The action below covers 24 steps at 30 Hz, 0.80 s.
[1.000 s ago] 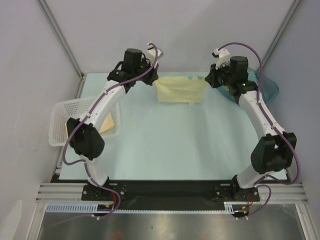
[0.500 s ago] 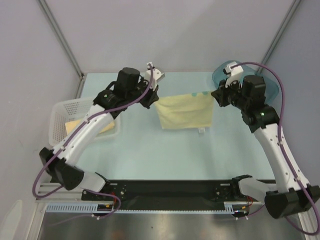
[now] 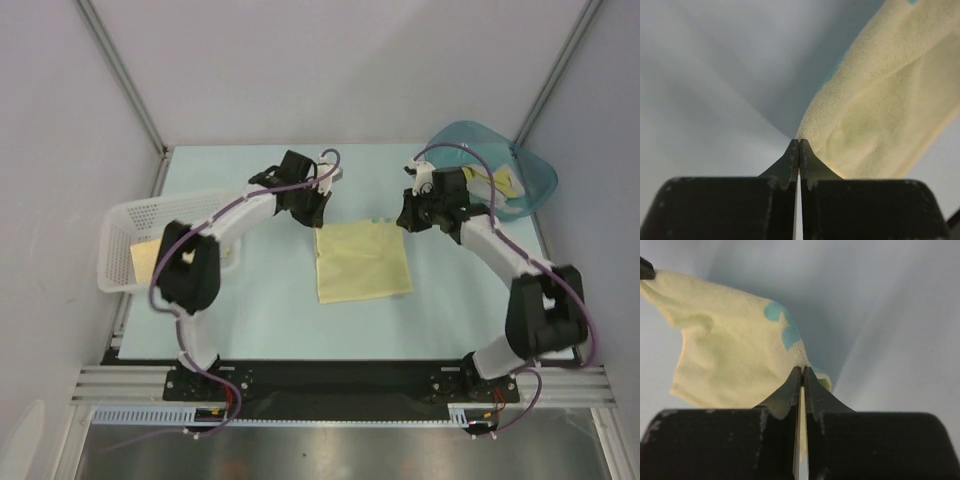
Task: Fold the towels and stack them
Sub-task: Fold the towel
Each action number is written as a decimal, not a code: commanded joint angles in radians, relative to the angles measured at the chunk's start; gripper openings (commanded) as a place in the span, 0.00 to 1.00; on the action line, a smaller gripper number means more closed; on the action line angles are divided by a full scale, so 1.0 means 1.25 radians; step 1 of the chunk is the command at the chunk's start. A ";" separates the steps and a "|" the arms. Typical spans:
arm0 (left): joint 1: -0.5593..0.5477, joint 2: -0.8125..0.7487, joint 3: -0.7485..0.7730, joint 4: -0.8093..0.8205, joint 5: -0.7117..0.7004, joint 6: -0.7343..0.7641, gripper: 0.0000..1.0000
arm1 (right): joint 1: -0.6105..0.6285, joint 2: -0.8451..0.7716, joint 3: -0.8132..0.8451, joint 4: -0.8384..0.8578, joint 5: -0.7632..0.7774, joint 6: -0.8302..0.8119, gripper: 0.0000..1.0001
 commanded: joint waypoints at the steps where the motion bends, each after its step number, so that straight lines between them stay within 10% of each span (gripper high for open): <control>1: 0.058 0.132 0.100 0.024 0.043 0.017 0.00 | -0.015 0.155 0.038 0.122 -0.021 0.006 0.00; 9: 0.109 0.425 0.470 -0.045 0.049 0.031 0.00 | -0.038 0.411 0.278 0.132 -0.014 -0.040 0.00; 24: 0.119 0.458 0.498 -0.039 0.009 0.143 0.00 | -0.063 0.478 0.304 0.164 0.013 -0.158 0.00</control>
